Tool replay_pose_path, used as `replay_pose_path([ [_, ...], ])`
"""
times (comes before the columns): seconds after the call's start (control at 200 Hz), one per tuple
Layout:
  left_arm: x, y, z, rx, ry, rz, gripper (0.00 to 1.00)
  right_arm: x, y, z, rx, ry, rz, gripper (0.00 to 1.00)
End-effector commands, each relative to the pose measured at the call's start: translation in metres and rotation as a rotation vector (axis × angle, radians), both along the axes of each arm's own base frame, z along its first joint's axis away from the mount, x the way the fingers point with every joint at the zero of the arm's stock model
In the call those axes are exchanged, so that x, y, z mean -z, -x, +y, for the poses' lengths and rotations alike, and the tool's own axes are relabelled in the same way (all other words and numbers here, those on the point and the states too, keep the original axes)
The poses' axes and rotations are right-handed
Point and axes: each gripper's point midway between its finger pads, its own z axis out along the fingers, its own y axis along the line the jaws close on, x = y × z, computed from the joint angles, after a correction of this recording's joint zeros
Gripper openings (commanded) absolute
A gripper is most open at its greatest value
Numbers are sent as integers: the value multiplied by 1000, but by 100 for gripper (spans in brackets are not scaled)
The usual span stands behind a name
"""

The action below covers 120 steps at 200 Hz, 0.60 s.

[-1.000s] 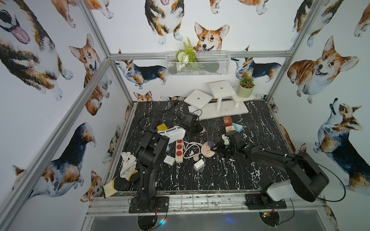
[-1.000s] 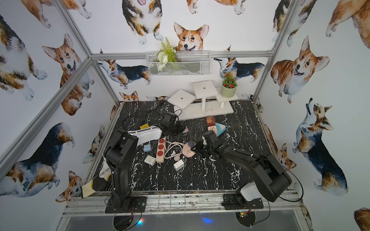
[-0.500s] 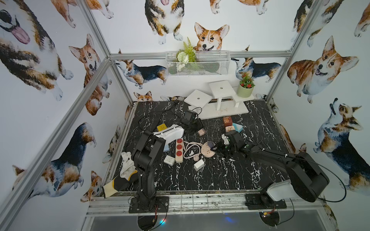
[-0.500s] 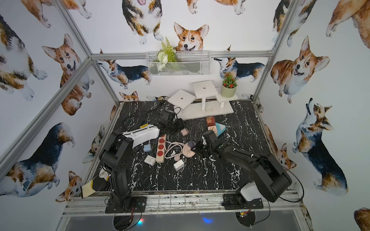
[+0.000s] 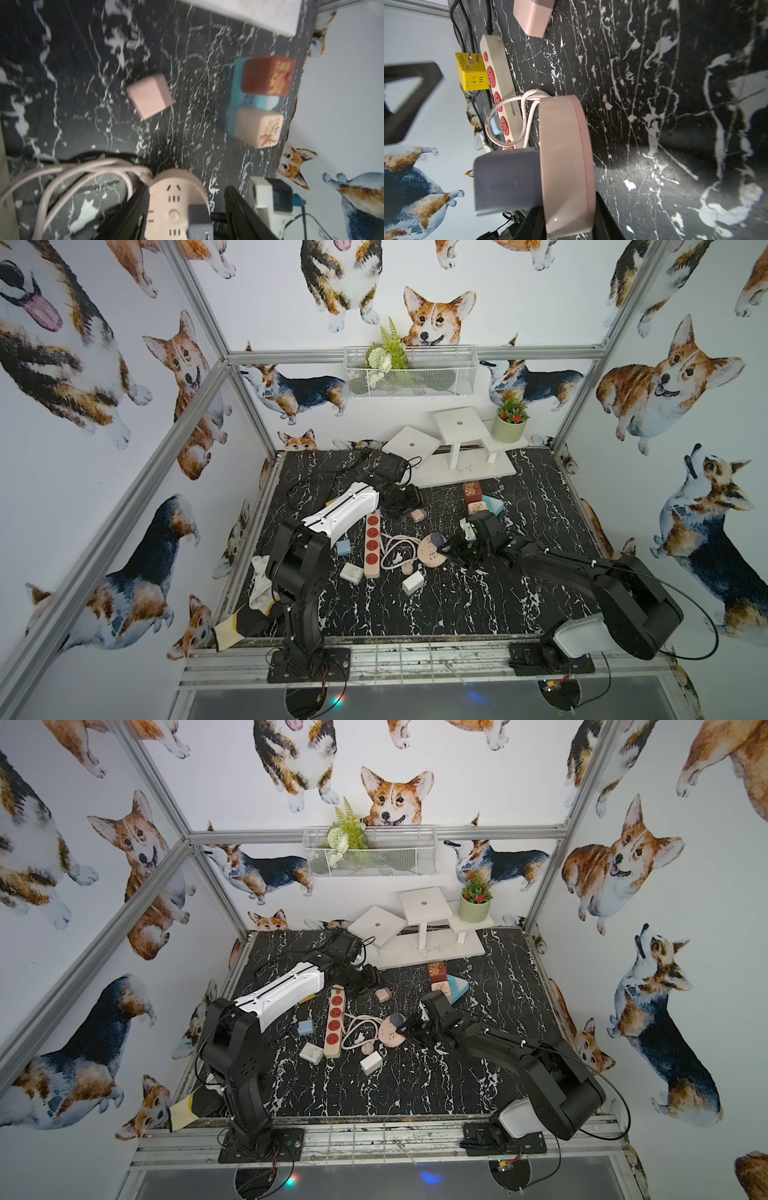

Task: Pull the plug off the socket
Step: Remove the plug from the socket.

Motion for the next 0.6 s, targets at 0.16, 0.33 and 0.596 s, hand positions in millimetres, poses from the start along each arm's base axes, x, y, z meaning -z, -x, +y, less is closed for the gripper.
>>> replay_pose_path([
  [0.16, -13, 45, -20, 12, 194, 121, 69, 35, 22, -27, 21, 155, 119, 0],
  [0.33, -8, 52, -29, 38, 207, 147, 69, 34, 22, -26, 17, 156, 116, 0],
  [0.596, 6, 59, -41, 65, 159, 214, 63, 31, 20, -24, 6, 164, 107, 0],
])
